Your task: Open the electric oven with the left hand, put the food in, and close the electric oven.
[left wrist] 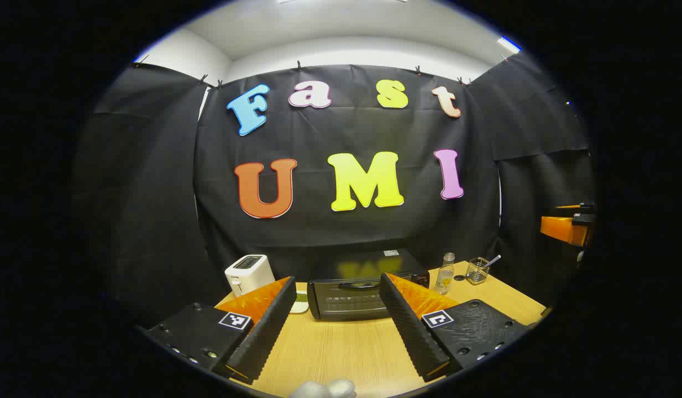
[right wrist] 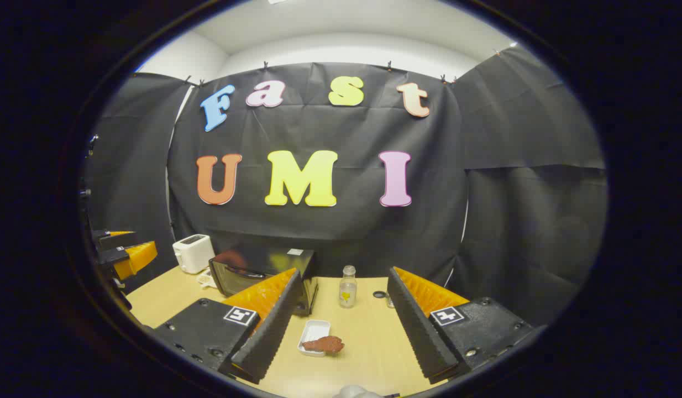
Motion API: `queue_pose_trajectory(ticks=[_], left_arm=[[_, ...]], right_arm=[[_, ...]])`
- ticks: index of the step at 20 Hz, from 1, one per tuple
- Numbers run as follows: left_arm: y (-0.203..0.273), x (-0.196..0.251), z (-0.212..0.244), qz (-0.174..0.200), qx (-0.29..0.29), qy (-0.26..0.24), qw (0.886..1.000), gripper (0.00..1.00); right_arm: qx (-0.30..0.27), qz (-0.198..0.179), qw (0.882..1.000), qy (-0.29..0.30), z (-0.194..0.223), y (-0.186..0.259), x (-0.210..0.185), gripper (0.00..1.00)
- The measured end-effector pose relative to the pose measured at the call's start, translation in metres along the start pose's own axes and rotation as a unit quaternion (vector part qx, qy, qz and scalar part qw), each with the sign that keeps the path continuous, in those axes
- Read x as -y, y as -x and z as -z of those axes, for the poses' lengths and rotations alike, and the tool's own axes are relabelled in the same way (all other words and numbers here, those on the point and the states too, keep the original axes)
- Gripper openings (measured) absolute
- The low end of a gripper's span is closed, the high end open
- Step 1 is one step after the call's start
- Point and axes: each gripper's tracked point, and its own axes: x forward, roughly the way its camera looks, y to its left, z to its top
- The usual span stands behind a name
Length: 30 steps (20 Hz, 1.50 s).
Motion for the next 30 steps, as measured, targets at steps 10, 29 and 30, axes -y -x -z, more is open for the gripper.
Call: queue_pose_trajectory(ticks=[10, 29, 30], left_arm=[[-0.006, 0.006, 0.006, 0.005, -0.002, -0.003, 1.000, 0.96], [-0.156, 0.064, 0.069, 0.043, -0.050, 0.010, 0.998, 0.96], [-0.167, 0.065, 0.074, 0.042, -0.057, 0.008, 0.997, 0.96]], right_arm=[[-0.008, 0.000, 1.000, 0.009, 0.007, 0.004, 0.002, 0.99], [-0.064, 0.063, 0.996, 0.004, 0.028, 0.014, 0.035, 0.99], [-0.067, 0.068, 0.995, 0.004, 0.029, 0.015, 0.037, 0.99]])
